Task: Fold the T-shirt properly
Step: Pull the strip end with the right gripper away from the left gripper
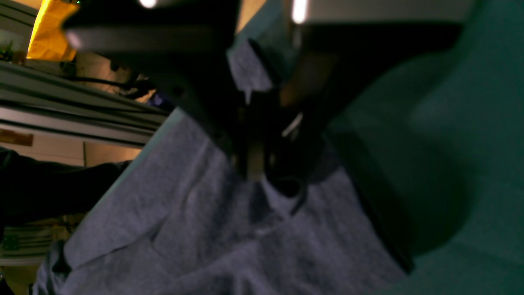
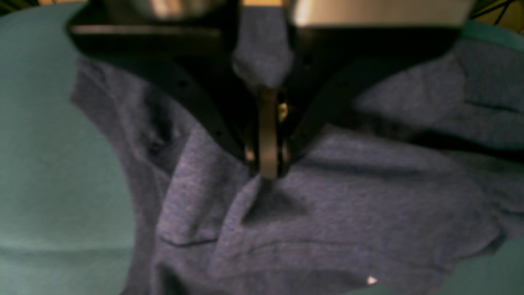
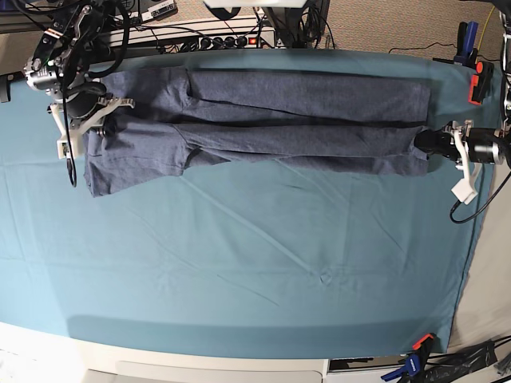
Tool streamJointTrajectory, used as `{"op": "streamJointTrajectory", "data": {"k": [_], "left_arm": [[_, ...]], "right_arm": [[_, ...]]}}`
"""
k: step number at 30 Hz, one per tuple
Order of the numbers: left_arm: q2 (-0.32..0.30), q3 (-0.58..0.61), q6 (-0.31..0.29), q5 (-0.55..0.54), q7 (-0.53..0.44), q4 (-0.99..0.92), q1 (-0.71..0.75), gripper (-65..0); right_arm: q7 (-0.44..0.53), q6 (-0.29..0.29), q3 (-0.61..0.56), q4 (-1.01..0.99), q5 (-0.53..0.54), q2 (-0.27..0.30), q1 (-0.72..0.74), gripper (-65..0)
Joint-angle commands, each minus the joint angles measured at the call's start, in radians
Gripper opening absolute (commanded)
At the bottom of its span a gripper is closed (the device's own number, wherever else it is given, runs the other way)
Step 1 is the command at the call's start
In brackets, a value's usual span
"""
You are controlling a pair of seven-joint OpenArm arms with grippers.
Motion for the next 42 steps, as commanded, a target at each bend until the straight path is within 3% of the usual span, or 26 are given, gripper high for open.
{"op": "streamJointTrajectory", "data": {"k": [1, 24, 25, 27, 29, 35, 42], "left_arm": [[-0.030, -0.011, -0.005, -0.020, -0.010, 0.012, -0.013, -65.0], [-0.030, -0.011, -0.005, -0.020, -0.029, 0.012, -0.013, -65.0], [-0.030, -0.011, -0.005, -0.020, -0.029, 0.012, -0.013, -62.8], [-0.030, -0.011, -0.005, -0.020, -0.034, 0.012, -0.013, -49.0], [-0.030, -0.011, -0.005, -0.020, -0.061, 0.012, -0.013, -39.8], [-0.030, -0.011, -0.005, 0.000, -0.076, 0.012, -0.013, -38.8], [-0.031, -0.011, -0.005, 0.066, -0.108, 0.012, -0.013, -38.8]], "right_arm": [[0.014, -0.003, 0.006, 0.024, 0.010, 0.014, 0.001, -65.0], [0.023, -0.002, 0.006, 0.025, -0.048, 0.014, -0.024, -64.1], [0.026, -0.002, 0.006, 0.025, -0.048, 0.014, -0.024, -58.4], [0.036, -0.002, 0.006, 0.025, -0.048, 0.014, -0.024, -48.0], [0.047, -0.002, 0.006, 0.025, -0.048, 0.014, -0.024, -43.5], [0.058, -0.002, 0.006, 0.025, -0.050, 0.015, -0.023, -43.5], [0.083, -0.002, 0.007, 0.026, -0.127, 0.032, 0.013, -43.5]]}}
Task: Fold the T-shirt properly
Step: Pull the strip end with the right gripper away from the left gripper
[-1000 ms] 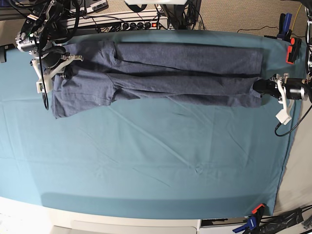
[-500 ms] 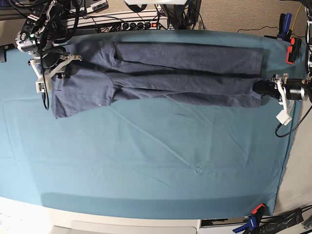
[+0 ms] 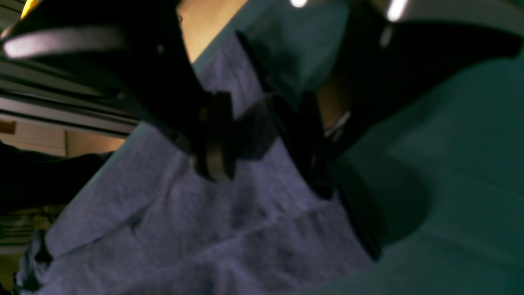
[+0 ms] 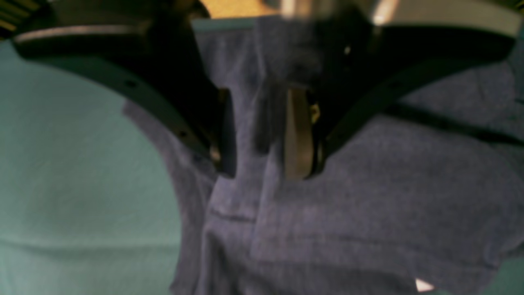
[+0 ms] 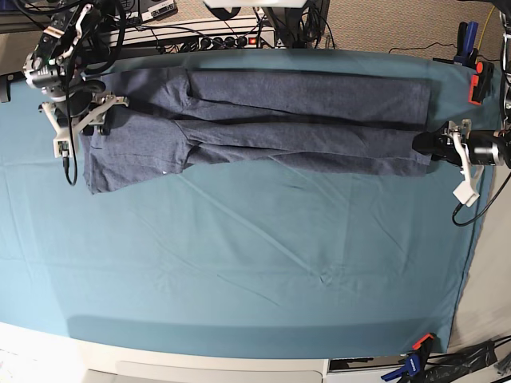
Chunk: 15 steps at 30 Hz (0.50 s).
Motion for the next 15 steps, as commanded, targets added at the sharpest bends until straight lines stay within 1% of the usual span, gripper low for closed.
{"op": "streamJointTrajectory", "data": {"k": [1, 5, 8, 10, 15], "left_arm": [[-0.030, -0.011, -0.005, -0.010, -0.013, 0.012, -0.014, -38.8], [-0.031, -0.011, -0.005, 0.050, -0.031, 0.012, -0.014, -38.8], [-0.035, -0.011, 0.021, 0.105, -0.057, 0.012, -0.014, -38.8], [-0.039, -0.011, 0.023, 0.122, -0.058, 0.012, -0.013, -38.7], [-0.049, -0.011, 0.023, 0.131, -0.062, 0.012, -0.005, -32.1]], "right_arm": [[0.026, -0.002, 0.007, 0.022, 0.004, 0.021, 0.014, -43.5], [0.028, -0.002, 0.010, 0.035, -0.007, 0.023, 0.042, -43.5], [0.035, -0.002, 0.010, 0.060, -0.008, 0.023, 0.054, -43.5], [0.044, -0.002, 0.010, 0.081, -0.008, 0.023, 0.054, -43.5], [0.048, -0.002, 0.010, 0.132, -0.008, 0.023, 0.054, -43.5]]}}
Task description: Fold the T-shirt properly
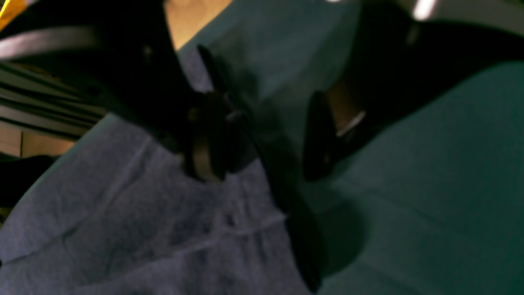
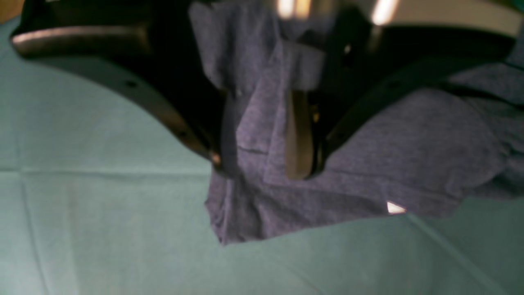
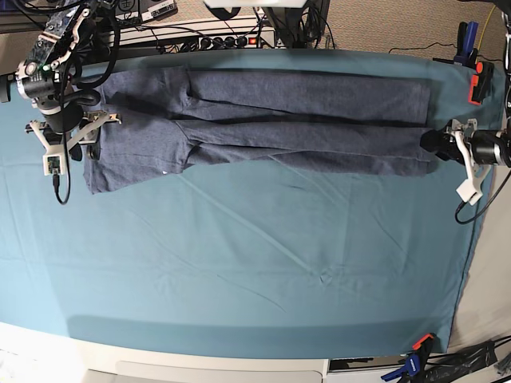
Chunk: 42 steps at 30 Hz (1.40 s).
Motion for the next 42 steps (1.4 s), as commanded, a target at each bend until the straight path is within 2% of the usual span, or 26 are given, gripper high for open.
{"op": "streamJointTrajectory", "data": {"k": [1, 6, 8, 18, 30, 42], "left_arm": [[-0.035, -0.011, 0.000, -0.011, -0.015, 0.012, -0.008, -31.0], [-0.043, -0.011, 0.001, -0.015, -0.025, 0.012, 0.010, -30.2], [-0.043, -0.011, 0.024, -0.022, -0.026, 0.012, 0.010, -30.2], [-0.043, -0.011, 0.028, -0.023, -0.029, 0.012, 0.010, -30.2], [-0.043, -0.011, 0.095, -0.031, -0.017, 0.012, 0.011, -30.2], [-0.043, -0.011, 0.113, -0.110, 0.021, -0.040, 0.010, -30.5]], "right_arm": [[0.026, -0.002, 0.008, 0.026, 0.010, 0.014, 0.006, -43.5], [0.055, -0.003, 0.008, 0.033, 0.011, 0.014, 0.006, -43.5], [0.075, -0.003, 0.008, 0.033, 0.011, 0.014, 0.009, -43.5], [0.076, -0.004, 0.008, 0.033, 0.011, 0.014, 0.026, -43.5], [0.075, -0.004, 0.008, 0.033, 0.011, 0.014, 0.025, -43.5], [0.074, -0.004, 0.007, 0.033, 0.015, 0.011, 0.025, -43.5]]}}
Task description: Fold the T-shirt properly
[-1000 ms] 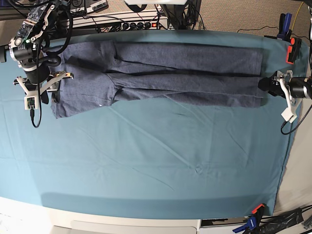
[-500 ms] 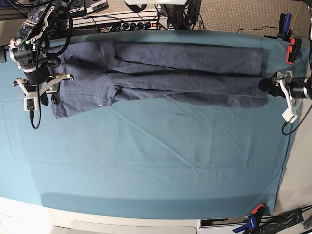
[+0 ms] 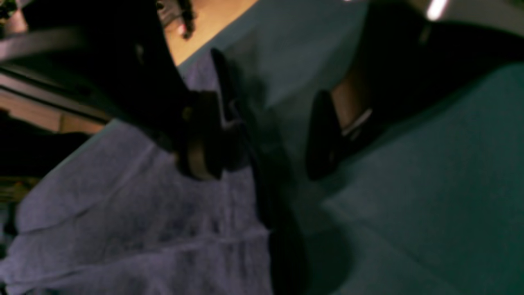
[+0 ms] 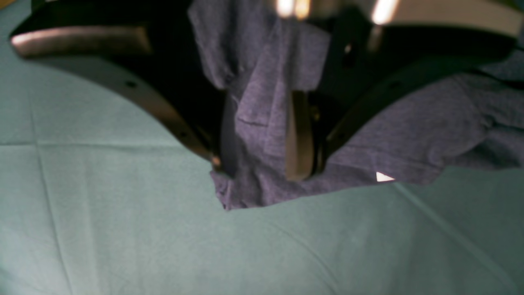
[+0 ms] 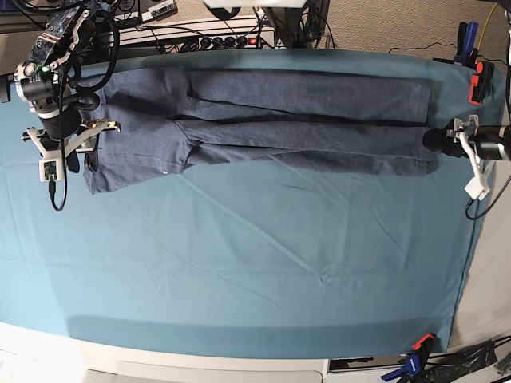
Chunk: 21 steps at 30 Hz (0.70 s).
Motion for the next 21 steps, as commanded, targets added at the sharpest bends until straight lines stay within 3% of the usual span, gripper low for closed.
{"op": "streamJointTrajectory", "data": {"k": [1, 10, 21], "left_arm": [[-0.027, -0.010, 0.001, -0.006, 0.001, -0.011, -0.013, -30.5], [-0.021, -0.011, -0.016, -0.130, 0.039, -0.150, -0.015, -31.4], [-0.016, -0.011, -0.067, -0.135, 0.120, -0.183, -0.014, -31.6]], "right_arm": [[0.023, -0.004, 0.007, 0.020, 0.014, 0.013, 0.006, -43.5], [0.022, -0.005, 0.007, 0.020, 0.014, 0.013, 0.006, -43.5], [0.023, -0.004, 0.008, 0.020, 0.013, 0.013, 0.006, -43.5]]}}
